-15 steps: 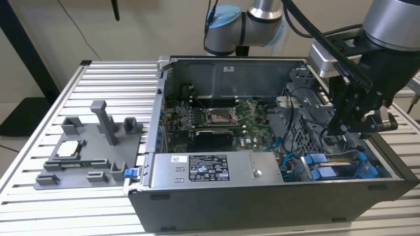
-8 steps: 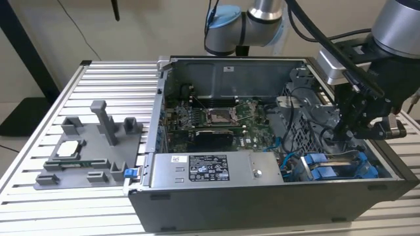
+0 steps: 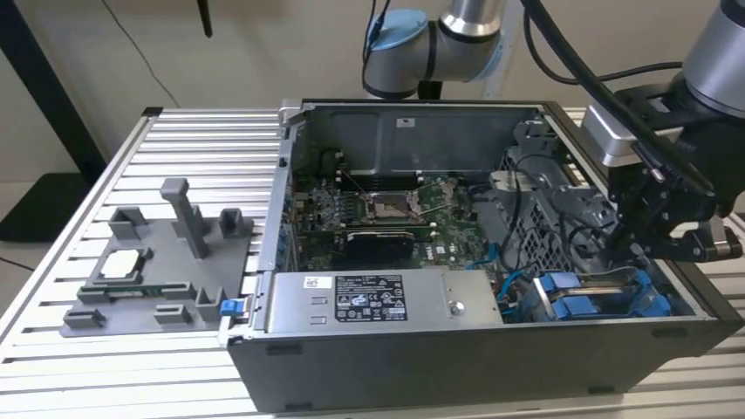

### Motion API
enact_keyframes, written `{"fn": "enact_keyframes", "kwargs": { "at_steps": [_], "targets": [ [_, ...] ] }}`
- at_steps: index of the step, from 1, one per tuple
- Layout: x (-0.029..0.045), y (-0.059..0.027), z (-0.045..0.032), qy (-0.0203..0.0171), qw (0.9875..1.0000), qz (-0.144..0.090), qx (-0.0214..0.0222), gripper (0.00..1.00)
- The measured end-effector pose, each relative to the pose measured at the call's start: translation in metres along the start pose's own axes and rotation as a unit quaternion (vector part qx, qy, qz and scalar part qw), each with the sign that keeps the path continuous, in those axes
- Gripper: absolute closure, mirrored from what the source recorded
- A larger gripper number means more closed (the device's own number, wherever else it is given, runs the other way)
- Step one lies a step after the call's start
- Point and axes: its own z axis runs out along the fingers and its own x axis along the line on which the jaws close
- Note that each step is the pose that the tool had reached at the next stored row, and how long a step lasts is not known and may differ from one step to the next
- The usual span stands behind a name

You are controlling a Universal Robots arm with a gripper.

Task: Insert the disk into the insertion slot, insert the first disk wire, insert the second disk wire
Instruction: 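Insert the first disk wire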

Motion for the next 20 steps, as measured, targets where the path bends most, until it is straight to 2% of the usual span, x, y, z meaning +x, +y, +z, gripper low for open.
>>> {"fn": "enact_keyframes", "kwargs": {
  "at_steps": [9, 14, 20],
  "targets": [
    [0.0006, -0.0042, 0.0029, -0.0005, 1.0, 0.0, -0.0003, 1.0],
    [0.0013, -0.0118, 0.0105, 0.0004, 1.0, 0.0, -0.0024, 1.0],
    [0.0009, -0.0133, 0.0208, 0.0036, 1.0, 0.0, -0.0026, 1.0]
  ]
}}
